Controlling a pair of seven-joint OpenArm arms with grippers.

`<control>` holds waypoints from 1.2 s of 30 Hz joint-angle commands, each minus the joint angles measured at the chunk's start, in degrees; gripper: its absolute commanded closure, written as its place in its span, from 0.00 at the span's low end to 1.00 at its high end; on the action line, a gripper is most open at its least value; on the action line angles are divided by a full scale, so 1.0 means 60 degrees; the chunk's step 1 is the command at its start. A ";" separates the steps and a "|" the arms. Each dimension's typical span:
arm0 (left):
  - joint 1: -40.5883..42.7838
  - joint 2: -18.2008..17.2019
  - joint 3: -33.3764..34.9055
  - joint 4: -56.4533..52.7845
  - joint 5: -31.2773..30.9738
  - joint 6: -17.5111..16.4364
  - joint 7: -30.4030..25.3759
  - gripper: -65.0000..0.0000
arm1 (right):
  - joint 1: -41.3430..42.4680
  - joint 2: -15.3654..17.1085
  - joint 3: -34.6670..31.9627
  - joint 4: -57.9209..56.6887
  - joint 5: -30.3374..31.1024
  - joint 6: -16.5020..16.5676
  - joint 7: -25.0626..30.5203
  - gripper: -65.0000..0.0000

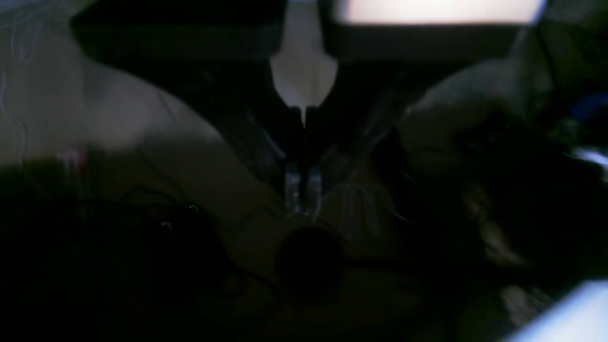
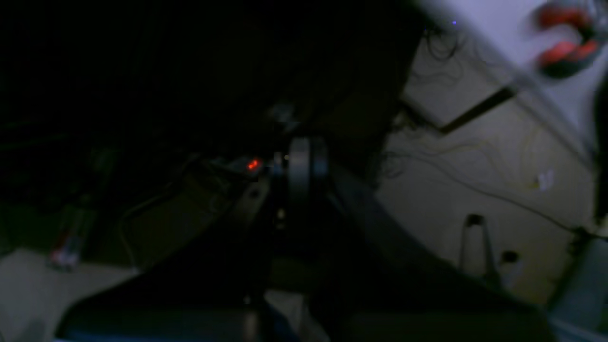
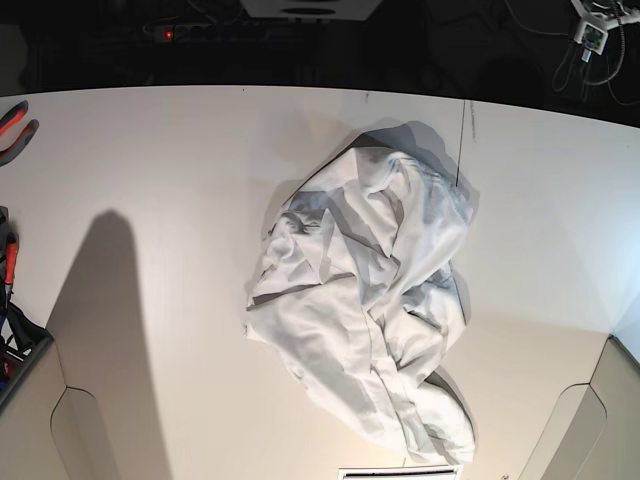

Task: Layout the t-shirt on the table in an organized manner, then fold the t-shirt properly
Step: 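Move the right gripper down onto the crumpled white t-shirt and grasp it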

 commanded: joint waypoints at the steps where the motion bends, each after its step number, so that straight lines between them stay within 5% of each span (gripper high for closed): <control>1: 0.0393 -0.0098 -0.0372 0.0426 -0.0025 0.0022 -0.0011 1.00 | -0.0324 0.0135 0.0273 0.0510 -0.0131 -0.0047 0.0215 1.00; 7: 0.0845 -0.0127 -0.2135 0.2233 -0.1173 -0.1912 0.0750 1.00 | -0.0641 0.0171 0.1712 0.3020 0.0069 0.0022 0.0215 1.00; 12: 0.0153 -0.0127 -0.2656 0.2976 -0.1581 -0.3956 0.0663 1.00 | 0.0288 0.0164 0.2528 0.4659 0.1417 0.2149 0.0146 1.00; 16: -0.1122 -0.0029 -0.2652 0.2998 -0.1705 -0.4149 0.0208 1.00 | 0.2149 -0.0087 0.2572 0.4823 0.2291 0.3931 -0.0525 1.00; 21: -0.2714 0.0707 -0.2652 0.2991 -0.1628 -0.3821 0.0211 1.00 | 0.4564 -0.1282 0.2572 0.4495 0.3122 0.6076 -0.2259 1.00; 29: -0.4608 0.1566 -0.2652 0.2991 -0.1661 -0.3938 0.1468 1.00 | 0.7428 -0.3668 0.2572 0.2506 0.1792 0.6124 -0.2492 1.00; 33: -0.4801 0.1861 -0.2652 0.2987 -0.1657 -0.3945 0.1759 1.00 | 0.8386 -0.4648 0.2539 0.1089 0.1461 0.6717 -0.2557 1.00; 34: -0.4809 0.1920 -0.2652 0.2987 -0.1654 -0.3949 0.1759 1.00 | 0.8670 -0.4823 0.2470 0.0688 0.1275 0.7053 -0.2645 0.93; 36: -0.4809 0.1989 -0.2652 0.2987 -0.1654 -0.3978 0.1759 0.97 | 0.9253 -0.5031 0.2149 -0.0131 0.0907 0.7788 -0.2721 0.63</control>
